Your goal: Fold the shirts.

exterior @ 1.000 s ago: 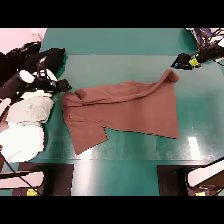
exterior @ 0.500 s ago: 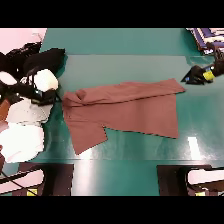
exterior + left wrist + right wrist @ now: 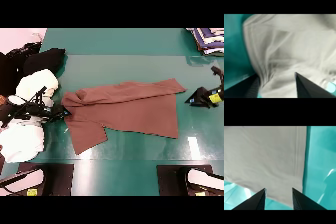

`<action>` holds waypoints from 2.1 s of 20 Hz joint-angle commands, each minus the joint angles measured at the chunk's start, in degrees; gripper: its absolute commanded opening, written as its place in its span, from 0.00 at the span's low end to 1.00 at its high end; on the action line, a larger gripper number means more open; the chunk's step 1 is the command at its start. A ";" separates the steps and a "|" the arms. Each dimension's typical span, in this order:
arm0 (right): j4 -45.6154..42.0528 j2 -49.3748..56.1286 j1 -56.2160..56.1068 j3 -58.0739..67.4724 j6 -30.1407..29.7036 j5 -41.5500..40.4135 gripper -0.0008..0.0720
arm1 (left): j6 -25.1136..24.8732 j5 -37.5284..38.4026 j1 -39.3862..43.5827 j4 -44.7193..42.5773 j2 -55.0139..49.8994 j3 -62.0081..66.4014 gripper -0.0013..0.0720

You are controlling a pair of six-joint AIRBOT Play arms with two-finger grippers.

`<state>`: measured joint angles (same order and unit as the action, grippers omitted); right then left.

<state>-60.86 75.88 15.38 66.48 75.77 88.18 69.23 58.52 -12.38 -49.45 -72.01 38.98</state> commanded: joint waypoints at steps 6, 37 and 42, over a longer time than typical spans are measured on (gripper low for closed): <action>-0.31 -5.22 9.94 -22.29 -0.90 -2.69 0.65 | -0.72 -2.73 6.16 1.29 0.37 0.57 0.05; 6.78 -22.10 5.60 57.46 0.50 -8.83 0.03 | 13.55 6.84 10.21 -11.17 22.43 89.53 0.05; 6.86 -30.25 11.23 47.52 0.76 -8.20 0.03 | 16.74 9.14 10.21 -2.34 22.34 93.68 0.05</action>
<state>-54.13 49.12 23.90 116.75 76.14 79.13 83.42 66.48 -2.15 -57.43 -49.56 129.36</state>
